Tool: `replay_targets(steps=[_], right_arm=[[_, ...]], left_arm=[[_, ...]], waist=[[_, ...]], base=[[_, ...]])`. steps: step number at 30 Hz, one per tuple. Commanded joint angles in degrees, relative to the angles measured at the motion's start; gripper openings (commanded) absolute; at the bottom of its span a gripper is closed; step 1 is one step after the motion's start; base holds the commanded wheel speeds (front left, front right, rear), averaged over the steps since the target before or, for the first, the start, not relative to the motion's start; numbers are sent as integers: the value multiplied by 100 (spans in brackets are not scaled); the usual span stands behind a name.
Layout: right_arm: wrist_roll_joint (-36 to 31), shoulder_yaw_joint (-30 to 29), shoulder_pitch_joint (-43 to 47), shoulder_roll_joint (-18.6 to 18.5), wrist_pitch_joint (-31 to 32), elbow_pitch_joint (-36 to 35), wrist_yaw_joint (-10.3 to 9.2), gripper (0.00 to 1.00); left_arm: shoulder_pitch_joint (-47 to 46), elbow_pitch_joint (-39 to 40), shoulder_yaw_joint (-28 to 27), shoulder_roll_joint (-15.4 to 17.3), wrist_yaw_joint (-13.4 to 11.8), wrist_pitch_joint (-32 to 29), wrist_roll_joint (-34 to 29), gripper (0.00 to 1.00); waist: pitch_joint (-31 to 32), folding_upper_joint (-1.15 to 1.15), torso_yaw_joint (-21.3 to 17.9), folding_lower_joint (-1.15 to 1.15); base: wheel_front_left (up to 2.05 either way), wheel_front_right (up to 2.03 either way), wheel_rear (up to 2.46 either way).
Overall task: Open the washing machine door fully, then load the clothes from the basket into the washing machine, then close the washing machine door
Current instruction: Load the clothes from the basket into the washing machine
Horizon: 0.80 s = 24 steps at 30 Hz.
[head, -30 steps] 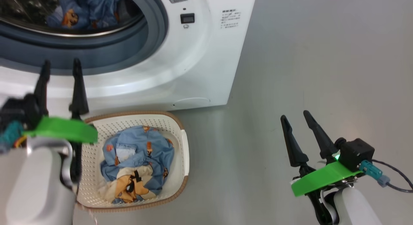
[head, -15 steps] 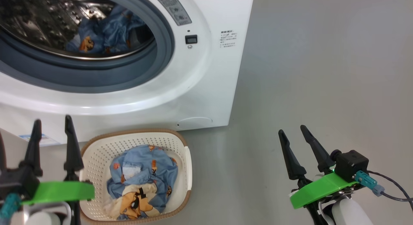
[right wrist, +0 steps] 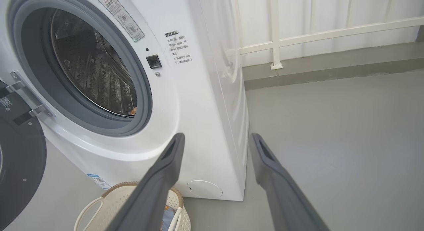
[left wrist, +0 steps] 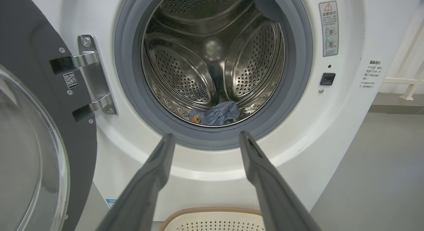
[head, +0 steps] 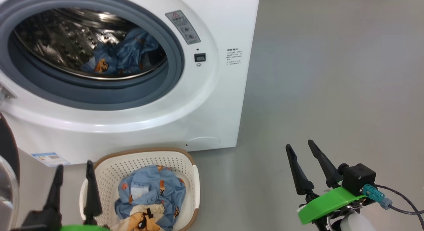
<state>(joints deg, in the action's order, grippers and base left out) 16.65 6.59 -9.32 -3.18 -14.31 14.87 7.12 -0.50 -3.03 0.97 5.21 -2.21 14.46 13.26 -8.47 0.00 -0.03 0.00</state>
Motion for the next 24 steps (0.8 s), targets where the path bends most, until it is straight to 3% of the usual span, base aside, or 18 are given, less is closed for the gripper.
replay_targets(steps=[1, 13, 24], right_arm=[[-90, 142, 49, 30, -69, -119, 36, 100], [-87, 78, 201, 30, -69, -129, 36, 100], [-125, 30, 250, 30, -69, -156, 36, 100]], left_arm=[[47, 141, -209, 33, 69, 53, -77, 100], [756, 350, -360, -172, 190, 53, -316, 100], [1005, 437, -310, -227, 106, 53, -292, 100]], waist=[[99, 0, -9, 0], [252, 0, -24, 0], [334, 0, -32, 0]], base=[[0, 0, 0], [0, 0, 0], [0, 0, 0]])
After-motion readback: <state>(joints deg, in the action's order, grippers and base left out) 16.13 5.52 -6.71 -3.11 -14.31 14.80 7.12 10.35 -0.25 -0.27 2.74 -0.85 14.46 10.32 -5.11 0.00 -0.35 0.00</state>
